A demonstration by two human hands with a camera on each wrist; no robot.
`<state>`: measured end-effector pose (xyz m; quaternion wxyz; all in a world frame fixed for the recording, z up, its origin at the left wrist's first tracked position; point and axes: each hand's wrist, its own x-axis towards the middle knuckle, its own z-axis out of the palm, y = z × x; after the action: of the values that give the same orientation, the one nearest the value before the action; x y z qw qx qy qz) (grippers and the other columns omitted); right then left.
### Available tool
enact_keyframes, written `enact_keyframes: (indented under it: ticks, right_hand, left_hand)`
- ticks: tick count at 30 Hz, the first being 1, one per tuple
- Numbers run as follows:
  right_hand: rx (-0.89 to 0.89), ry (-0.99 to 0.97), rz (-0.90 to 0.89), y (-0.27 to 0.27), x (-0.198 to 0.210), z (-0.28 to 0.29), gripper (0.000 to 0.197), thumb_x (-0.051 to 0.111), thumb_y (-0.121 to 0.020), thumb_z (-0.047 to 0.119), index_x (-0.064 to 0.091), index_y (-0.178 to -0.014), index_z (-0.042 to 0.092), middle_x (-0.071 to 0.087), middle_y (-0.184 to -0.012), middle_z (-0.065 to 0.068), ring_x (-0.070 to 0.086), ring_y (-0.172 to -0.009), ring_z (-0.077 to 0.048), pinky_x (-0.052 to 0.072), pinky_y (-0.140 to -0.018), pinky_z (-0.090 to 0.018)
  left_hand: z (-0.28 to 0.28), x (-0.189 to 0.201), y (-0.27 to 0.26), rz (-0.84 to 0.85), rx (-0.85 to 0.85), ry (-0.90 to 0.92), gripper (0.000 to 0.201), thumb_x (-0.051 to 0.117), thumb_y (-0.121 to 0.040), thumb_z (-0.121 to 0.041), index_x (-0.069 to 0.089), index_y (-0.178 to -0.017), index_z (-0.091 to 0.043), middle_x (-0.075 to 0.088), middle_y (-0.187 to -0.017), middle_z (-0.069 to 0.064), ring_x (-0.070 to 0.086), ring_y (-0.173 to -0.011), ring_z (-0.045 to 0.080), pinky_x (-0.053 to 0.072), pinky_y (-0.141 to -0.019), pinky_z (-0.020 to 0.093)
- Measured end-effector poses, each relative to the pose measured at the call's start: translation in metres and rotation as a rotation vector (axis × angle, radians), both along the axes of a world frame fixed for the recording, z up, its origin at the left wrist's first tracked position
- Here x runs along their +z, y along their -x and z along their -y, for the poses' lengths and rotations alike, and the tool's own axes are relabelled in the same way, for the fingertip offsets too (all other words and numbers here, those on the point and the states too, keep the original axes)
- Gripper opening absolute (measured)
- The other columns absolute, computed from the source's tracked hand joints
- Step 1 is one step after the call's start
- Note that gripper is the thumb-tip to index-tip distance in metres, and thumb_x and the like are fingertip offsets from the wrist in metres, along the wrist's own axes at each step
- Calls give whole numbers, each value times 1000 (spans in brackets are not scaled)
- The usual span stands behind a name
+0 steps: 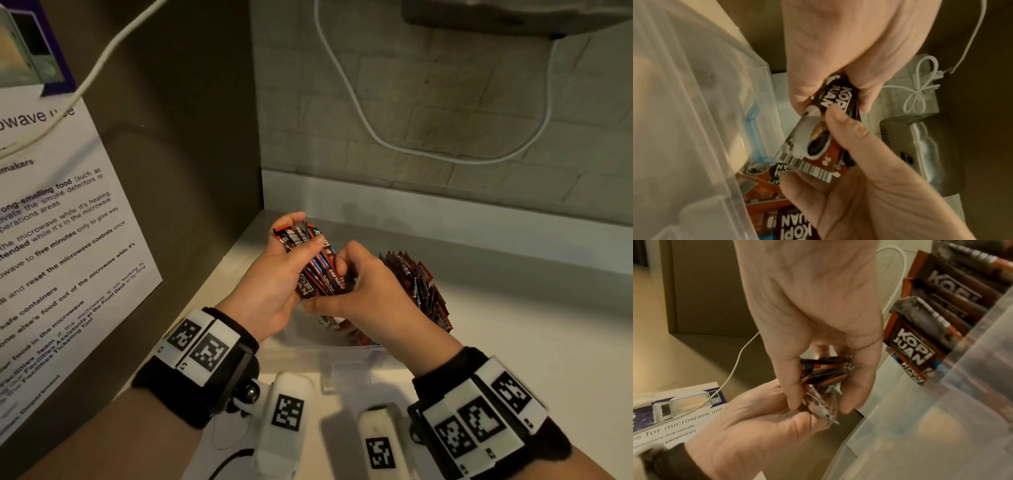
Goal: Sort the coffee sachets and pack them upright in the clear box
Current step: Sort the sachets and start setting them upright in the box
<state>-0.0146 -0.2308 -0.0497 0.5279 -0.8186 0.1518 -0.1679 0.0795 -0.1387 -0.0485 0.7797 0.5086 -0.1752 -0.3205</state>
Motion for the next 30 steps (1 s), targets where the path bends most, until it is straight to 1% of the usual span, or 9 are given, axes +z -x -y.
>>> enact_keyframes:
  ticks: [3, 7, 10, 12, 14, 17, 22, 25, 30]
  right_hand:
    - [4, -129, 6, 0, 2, -3, 54, 86, -64, 14, 36, -81, 19, 67, -95, -16, 68, -71, -29, 58, -60, -48]
    - [34, -284, 30, -1, 3, -6, 49, 83, -71, 21, 36, -82, 21, 65, -86, -8, 61, -67, -18, 50, -53, -33]
    - [39, -176, 25, -4, 3, -8, 39, 77, -78, 16, 38, -86, 19, 60, -86, -5, 60, -71, -18, 52, -61, -41]
    - [64, -83, 11, -6, 4, -10, 36, 73, -80, 14, 39, -90, 18, 59, -87, -6, 59, -72, -18, 53, -66, -43]
    - [117, -11, 12, -5, 5, -11, 34, 71, -82, 13, 42, -97, 20, 59, -86, 0, 59, -72, -11, 53, -67, -38]
    - [182, -32, 21, -2, 5, -10, 35, 71, -82, 10, 45, -98, 28, 56, -82, 11, 57, -66, 3, 46, -60, -19]
    - [86, -206, 57, -2, 0, -9, 36, 73, -79, 4, 39, -82, 15, 63, -93, -11, 65, -75, -24, 54, -55, -31]
    - [90, -359, 66, 0, 2, -9, 35, 72, -80, 2, 39, -86, 11, 63, -88, -9, 63, -64, -19, 49, -44, -25]
    - [83, -241, 1, -1, 1, -12, 45, 84, -67, 5, 41, -79, 16, 66, -90, -7, 68, -67, -21, 59, -60, -41]
  left_hand:
    - [-1, 3, -1, 24, -23, 8, 43, 55, -95, -11, 49, -123, -43, 60, -116, 6, 68, -85, 13, 58, -67, 28]
    - [-1, 4, -2, -6, -22, 69, 58, 55, -94, -12, 37, -133, -51, 60, -122, 3, 70, -84, 13, 58, -63, 27]
    - [3, 3, 1, -113, 3, 59, 43, 60, -93, -14, 46, -129, -31, 65, -98, 8, 68, -77, 17, 58, -73, 34]
    - [5, 3, 2, -202, -24, 37, 27, 69, -83, -21, 59, -106, -12, 61, -77, 7, 64, -62, 16, 57, -63, 30]
    - [4, 4, 2, -255, -49, 65, 32, 76, -67, -25, 62, -93, -12, 60, -71, 5, 60, -54, 13, 55, -55, 27]
    - [2, 5, 0, -251, -26, 120, 44, 76, -60, -17, 64, -102, -21, 64, -78, 4, 57, -50, 12, 54, -52, 27]
    - [4, -1, -2, -270, 67, 186, 71, 76, -60, -19, 55, -125, -36, 64, -84, 4, 64, -71, 15, 57, -68, 35]
    - [4, -1, 0, -255, 60, 216, 47, 73, -65, -23, 59, -109, -32, 62, -86, 5, 66, -76, 16, 57, -70, 33]
    - [9, 1, -5, -243, 174, 193, 21, 70, -84, -14, 58, -100, -22, 62, -81, 3, 69, -72, 15, 58, -66, 31]
